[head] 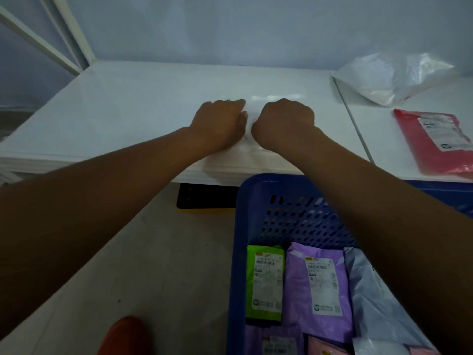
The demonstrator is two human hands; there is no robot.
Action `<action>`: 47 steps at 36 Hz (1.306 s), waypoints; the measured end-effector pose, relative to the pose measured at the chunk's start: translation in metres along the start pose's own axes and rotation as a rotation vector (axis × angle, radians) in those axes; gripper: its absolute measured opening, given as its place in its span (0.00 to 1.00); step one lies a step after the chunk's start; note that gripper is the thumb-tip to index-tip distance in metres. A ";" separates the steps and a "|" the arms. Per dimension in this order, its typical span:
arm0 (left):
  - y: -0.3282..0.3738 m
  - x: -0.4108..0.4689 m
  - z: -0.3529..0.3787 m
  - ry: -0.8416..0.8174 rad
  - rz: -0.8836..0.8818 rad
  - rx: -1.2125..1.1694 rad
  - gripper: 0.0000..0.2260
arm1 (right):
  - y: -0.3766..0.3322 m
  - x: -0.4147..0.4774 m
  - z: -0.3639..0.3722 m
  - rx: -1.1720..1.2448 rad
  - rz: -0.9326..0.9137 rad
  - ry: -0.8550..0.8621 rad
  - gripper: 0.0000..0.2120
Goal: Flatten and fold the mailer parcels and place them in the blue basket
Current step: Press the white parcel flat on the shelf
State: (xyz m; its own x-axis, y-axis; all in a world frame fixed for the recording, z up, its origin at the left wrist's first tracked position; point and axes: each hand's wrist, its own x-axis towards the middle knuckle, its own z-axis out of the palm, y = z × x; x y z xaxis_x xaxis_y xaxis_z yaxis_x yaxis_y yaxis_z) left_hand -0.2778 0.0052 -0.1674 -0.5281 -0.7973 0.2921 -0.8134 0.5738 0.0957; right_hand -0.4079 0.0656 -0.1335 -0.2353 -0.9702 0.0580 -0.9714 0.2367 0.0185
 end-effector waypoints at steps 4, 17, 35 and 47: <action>0.010 -0.001 0.008 -0.187 0.014 -0.041 0.20 | 0.002 0.001 0.008 0.043 -0.065 0.147 0.10; 0.006 0.005 0.006 -0.142 0.152 0.226 0.26 | 0.030 0.012 0.048 0.171 -0.181 0.022 0.33; 0.017 0.001 0.000 -0.258 0.110 0.207 0.24 | 0.036 0.026 0.020 0.149 -0.205 -0.173 0.12; 0.010 0.000 0.015 -0.375 0.067 0.048 0.26 | 0.043 0.018 0.056 0.107 -0.276 -0.036 0.29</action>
State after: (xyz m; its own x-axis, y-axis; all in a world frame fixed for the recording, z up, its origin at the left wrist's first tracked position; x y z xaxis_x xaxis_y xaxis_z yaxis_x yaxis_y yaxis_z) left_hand -0.2899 0.0084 -0.1807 -0.6259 -0.7765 -0.0731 -0.7798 0.6247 0.0411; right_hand -0.4558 0.0555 -0.1876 0.0388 -0.9988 0.0299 -0.9962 -0.0410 -0.0768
